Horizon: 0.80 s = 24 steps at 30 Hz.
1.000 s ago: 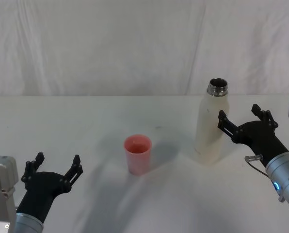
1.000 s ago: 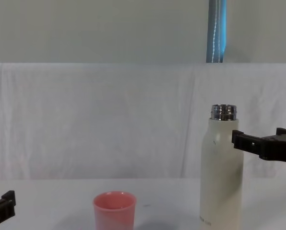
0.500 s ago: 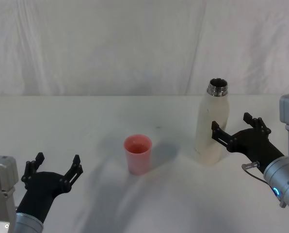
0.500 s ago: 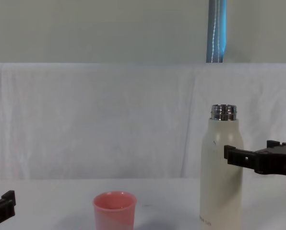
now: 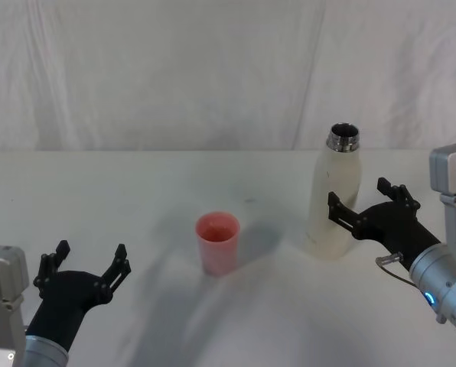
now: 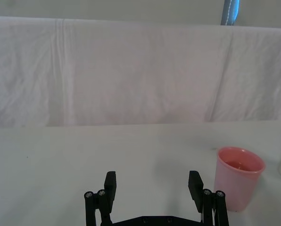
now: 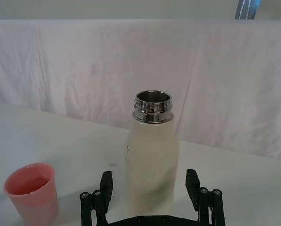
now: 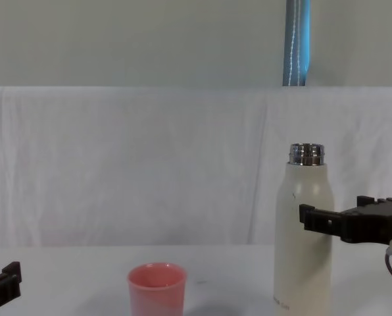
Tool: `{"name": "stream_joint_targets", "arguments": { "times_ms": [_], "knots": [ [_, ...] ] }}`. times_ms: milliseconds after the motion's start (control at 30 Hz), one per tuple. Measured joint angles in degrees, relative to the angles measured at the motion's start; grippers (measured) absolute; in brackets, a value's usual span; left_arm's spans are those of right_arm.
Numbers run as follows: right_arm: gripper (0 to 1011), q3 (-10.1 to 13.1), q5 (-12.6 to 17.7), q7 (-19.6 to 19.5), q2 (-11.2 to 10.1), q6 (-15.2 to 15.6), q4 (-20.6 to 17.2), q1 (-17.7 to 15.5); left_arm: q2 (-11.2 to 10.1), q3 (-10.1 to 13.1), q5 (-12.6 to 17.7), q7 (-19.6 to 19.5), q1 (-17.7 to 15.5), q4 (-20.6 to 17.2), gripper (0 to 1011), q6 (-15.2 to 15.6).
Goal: Grasp the thermos with one hand and pour water into the cup lid.
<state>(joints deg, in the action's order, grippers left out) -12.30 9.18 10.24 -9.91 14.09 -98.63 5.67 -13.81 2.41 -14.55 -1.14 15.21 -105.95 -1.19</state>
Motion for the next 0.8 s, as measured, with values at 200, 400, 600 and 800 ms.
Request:
{"name": "stream_joint_targets", "arguments": {
  "times_ms": [200, 400, 600, 800],
  "knots": [
    [1001, -0.5, -0.3, 0.3, 0.0, -0.4, 1.8, 1.3, 0.0, 0.0, 0.0, 0.0, 0.0, 0.0, 1001, 0.0],
    [1001, -1.1, -0.8, 0.4, 0.3, -1.3, 4.1, 2.8, 0.0, 0.0, 0.0, 0.0, 0.0, 0.0, 1001, 0.0],
    [1001, -1.5, -1.1, 0.4, 0.8, -1.9, 5.8, 3.9, 0.0, 0.0, 0.0, 0.0, 0.0, 0.0, 1001, 0.0],
    [1001, -1.5, -1.3, 0.3, 1.3, -2.3, 7.4, 4.9, 0.0, 0.0, 0.0, 0.0, 0.0, 0.0, 1001, 0.0]
  ]
}}
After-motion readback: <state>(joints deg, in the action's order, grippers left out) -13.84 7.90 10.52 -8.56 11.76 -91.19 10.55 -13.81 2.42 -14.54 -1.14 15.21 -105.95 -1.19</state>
